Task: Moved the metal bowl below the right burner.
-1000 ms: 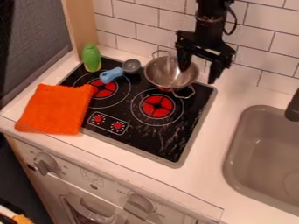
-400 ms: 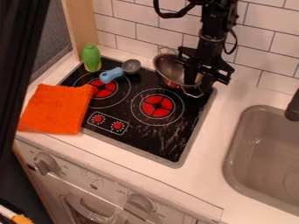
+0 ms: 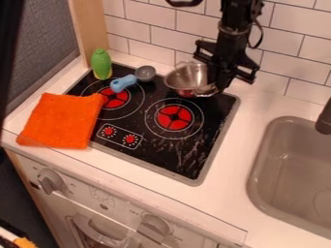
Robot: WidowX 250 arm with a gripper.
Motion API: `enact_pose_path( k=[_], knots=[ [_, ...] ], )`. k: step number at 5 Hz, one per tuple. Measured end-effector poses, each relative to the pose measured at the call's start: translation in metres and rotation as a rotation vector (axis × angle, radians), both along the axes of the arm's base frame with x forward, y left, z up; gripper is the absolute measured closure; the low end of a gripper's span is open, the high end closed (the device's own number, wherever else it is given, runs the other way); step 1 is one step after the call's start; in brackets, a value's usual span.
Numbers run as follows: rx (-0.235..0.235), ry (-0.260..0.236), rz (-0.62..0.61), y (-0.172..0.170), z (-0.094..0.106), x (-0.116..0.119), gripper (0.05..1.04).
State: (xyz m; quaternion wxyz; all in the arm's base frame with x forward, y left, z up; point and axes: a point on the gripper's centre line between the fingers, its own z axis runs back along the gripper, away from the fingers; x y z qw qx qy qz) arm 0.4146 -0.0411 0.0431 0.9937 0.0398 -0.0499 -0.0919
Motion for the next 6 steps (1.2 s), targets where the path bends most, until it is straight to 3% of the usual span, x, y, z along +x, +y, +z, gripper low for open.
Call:
enact_pose_path(
  k=[1,2,4,6],
  knots=[
    [-0.022,-0.060,-0.007,-0.001,0.032,-0.014,1.010],
    [-0.056,-0.074,-0.024,-0.003,0.044,-0.040,1.011],
    [-0.032,0.039,-0.111,-0.012,0.002,-0.100,1.011],
    [-0.020,0.066,-0.193,-0.028,-0.009,-0.134,1.011]
  ],
)
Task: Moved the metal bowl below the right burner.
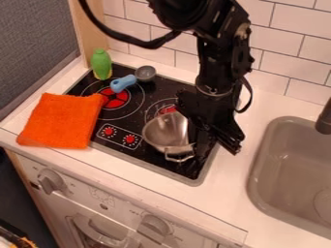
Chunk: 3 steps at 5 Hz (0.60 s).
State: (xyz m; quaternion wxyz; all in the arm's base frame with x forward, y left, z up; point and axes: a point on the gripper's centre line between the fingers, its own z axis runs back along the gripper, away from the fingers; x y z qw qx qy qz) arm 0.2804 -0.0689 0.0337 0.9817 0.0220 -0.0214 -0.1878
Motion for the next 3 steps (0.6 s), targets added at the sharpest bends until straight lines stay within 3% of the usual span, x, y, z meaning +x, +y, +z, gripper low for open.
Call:
enact_pose_path(
  k=[2,3],
  knots=[
    [0.014,0.022,-0.012,-0.0003,-0.0019,-0.0191,0.983],
    [0.035,0.040,-0.002,0.0025,-0.0004,-0.0205,0.785]
  ],
)
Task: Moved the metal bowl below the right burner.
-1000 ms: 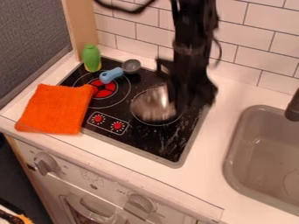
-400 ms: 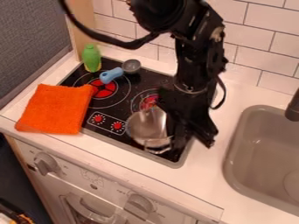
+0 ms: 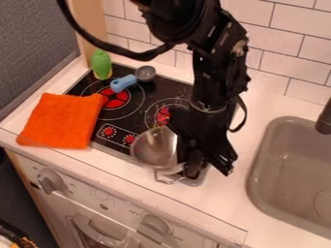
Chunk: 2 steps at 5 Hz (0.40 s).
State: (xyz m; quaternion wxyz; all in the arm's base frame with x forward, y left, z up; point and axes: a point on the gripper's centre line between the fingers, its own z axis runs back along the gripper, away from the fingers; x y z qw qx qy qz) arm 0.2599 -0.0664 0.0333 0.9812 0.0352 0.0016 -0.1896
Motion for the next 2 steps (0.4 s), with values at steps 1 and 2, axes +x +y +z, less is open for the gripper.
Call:
enact_pose_path(
  k=[1,2],
  knots=[
    [-0.004,-0.030,-0.005,-0.001,0.010,0.013,0.529],
    [-0.010,-0.043,0.036,0.004,0.021,0.021,0.205]
  ],
)
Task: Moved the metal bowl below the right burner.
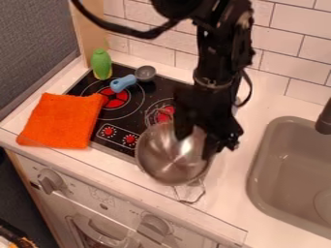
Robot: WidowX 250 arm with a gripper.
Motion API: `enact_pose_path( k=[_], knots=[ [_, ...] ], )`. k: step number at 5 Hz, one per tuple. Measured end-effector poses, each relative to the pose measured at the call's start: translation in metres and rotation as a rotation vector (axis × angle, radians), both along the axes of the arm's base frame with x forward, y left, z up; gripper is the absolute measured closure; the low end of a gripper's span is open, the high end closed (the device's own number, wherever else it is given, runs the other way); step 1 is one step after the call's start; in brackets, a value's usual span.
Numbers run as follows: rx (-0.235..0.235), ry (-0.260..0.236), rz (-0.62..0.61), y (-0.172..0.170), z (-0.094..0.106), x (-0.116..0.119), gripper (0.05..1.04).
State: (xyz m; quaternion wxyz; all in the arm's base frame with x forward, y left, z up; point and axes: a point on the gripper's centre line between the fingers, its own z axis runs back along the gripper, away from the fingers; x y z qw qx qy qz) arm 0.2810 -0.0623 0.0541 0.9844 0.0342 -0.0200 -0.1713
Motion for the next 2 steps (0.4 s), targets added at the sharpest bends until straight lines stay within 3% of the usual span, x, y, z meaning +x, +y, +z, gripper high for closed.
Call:
enact_pose_path(
  k=[1,2],
  knots=[
    [-0.031,-0.059,0.044,0.0056,0.0282,0.0027,0.073],
    [-0.041,-0.059,0.071,0.0133,0.0310,0.0052,0.077]
  ],
)
